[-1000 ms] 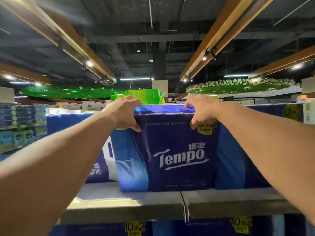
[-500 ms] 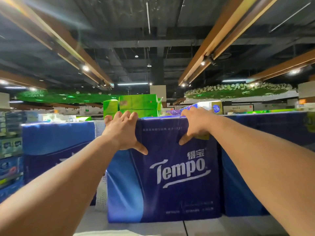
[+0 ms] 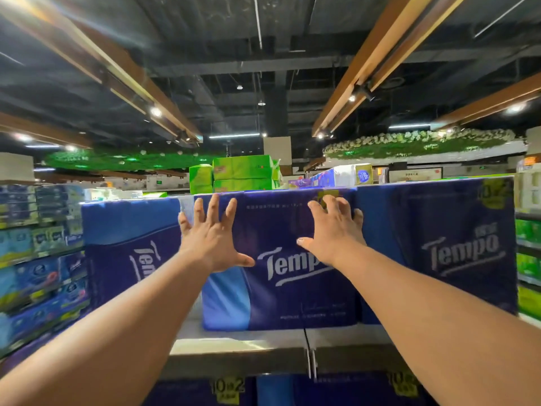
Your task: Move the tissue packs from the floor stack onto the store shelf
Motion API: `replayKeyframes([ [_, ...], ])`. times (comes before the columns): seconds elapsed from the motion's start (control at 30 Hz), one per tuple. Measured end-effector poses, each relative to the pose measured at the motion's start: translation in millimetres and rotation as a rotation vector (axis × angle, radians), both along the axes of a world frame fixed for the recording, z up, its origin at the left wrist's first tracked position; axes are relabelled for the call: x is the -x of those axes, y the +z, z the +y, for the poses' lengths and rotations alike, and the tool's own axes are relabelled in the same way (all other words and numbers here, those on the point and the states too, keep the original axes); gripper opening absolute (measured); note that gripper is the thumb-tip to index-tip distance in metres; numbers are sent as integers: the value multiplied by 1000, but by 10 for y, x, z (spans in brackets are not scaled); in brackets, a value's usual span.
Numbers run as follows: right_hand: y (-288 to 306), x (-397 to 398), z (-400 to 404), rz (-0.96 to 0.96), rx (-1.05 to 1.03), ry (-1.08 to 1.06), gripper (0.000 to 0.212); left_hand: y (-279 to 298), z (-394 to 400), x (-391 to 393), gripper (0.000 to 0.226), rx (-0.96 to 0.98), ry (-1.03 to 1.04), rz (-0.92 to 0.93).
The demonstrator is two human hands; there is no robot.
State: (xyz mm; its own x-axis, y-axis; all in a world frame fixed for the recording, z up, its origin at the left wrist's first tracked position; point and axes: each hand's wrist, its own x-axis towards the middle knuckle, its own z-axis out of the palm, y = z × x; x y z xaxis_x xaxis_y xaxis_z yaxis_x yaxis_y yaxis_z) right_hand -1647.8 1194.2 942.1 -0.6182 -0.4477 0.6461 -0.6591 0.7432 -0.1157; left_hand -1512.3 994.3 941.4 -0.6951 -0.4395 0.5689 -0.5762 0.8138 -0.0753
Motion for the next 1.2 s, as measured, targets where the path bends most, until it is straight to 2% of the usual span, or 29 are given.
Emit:
replayKeyframes([
  [0.33,-696,-1734,917,-166,-108,-19,88,-635,844,-1604,127,-66,-81,-103],
  [0.5,-1084,-2735,1306,-192,-171,-16,86,-1036,1157,-2586,126,-121,-58,-171],
  [0.87,-1805,-4398,1928,-332,-254,68,88,-1421,1846,-4291,121,-183,21,-227],
  [1.0,-2146,-4807,2316,-398,-240,72,88,-1937,2273,-4612,120,-233,-16,-247],
  [1.2,-2867,-5342,2982,-540,-324,1,88,-2772,2996,-5101,114,-291,-93,-390],
])
